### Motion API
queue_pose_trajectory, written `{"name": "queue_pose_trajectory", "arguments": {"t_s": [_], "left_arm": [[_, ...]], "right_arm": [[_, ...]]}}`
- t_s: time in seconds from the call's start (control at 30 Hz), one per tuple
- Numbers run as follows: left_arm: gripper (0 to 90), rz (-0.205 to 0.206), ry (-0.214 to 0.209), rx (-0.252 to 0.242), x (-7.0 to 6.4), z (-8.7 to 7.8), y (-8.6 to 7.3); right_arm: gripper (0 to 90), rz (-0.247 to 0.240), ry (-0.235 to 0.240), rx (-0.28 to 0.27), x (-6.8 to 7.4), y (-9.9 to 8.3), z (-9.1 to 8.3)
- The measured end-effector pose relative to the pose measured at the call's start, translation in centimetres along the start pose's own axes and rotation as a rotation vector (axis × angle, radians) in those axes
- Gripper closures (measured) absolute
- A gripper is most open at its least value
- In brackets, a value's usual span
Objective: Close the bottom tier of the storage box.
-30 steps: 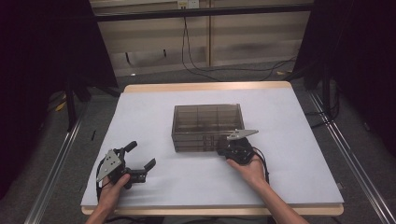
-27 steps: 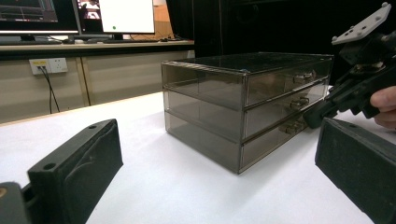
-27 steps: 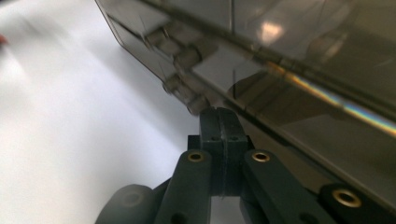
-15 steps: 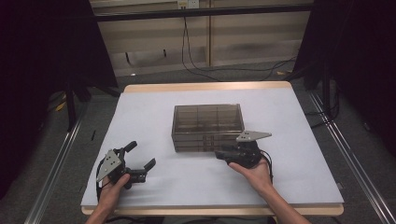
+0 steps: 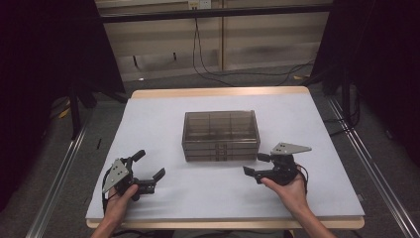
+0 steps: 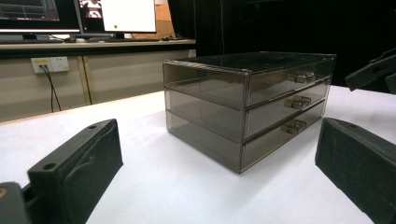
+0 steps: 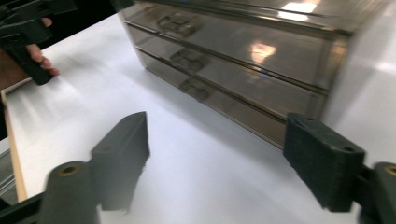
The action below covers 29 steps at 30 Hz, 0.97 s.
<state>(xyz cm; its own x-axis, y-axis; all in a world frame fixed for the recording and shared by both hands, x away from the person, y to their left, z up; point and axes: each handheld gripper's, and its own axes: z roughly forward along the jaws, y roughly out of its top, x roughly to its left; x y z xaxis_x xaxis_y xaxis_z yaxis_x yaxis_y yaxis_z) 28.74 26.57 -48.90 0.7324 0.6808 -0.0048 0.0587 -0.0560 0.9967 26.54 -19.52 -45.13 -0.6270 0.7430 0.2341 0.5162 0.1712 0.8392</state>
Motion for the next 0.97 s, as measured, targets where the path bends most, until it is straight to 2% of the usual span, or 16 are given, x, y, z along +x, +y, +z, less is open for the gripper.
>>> {"name": "queue_pose_trajectory", "arguments": {"t_s": [0.1, 0.2, 0.23, 0.27, 0.33, 0.43, 0.5, 0.53, 0.67, 0.73, 0.83, 0.97], "left_arm": [[0.5, -0.015, -0.005, -0.012, -0.1, 0.1, 0.0], [0.5, -0.005, -0.002, -0.001, -0.1, 0.0, 0.0], [0.5, -0.024, -0.002, -0.012, -0.2, 0.1, 0.0], [0.5, -0.022, -0.001, -0.013, -0.2, 0.1, 0.0], [0.5, -0.005, -0.001, -0.001, -0.1, 0.1, 0.0], [0.5, -0.027, -0.001, -0.016, -0.2, 0.2, 0.0], [0.5, -0.018, -0.001, -0.010, -0.2, 0.1, 0.0], [0.5, -0.004, 0.000, 0.000, -0.1, 0.0, 0.0], [0.5, -0.004, 0.000, -0.005, -0.2, 0.1, 0.0], [0.5, 0.006, 0.002, -0.005, -0.1, 0.0, 0.0], [0.5, -0.005, -0.001, -0.007, -0.1, 0.0, 0.0], [0.5, 0.002, 0.002, -0.007, -0.1, 0.0, 0.0]], "right_arm": [[15.3, 0.013, -0.023, 0.005, -0.5, -0.3, -0.9], [10.4, 0.026, -0.058, 0.004, -0.9, -0.9, -2.0], [8.0, 0.026, -0.074, 0.000, -0.9, -1.1, -2.3], [7.7, 0.026, -0.088, -0.001, -1.0, -1.2, -2.7], [7.4, 0.032, -0.086, -0.008, -1.2, -1.5, -3.5], [4.8, 0.047, -0.093, -0.021, -1.6, -1.8, -4.7], [5.0, 0.054, -0.112, -0.027, -1.9, -2.2, -5.3], [4.9, 0.061, -0.118, -0.026, -2.0, -2.4, -5.6], [4.2, 0.102, -0.149, -0.046, -3.2, -3.5, -7.0], [4.6, 0.098, -0.177, -0.036, -3.6, -3.9, -7.6], [7.0, 0.085, -0.217, -0.014, -3.8, -4.4, -8.3], [4.9, 0.095, -0.253, -0.035, -4.3, -4.6, -8.7]]}}
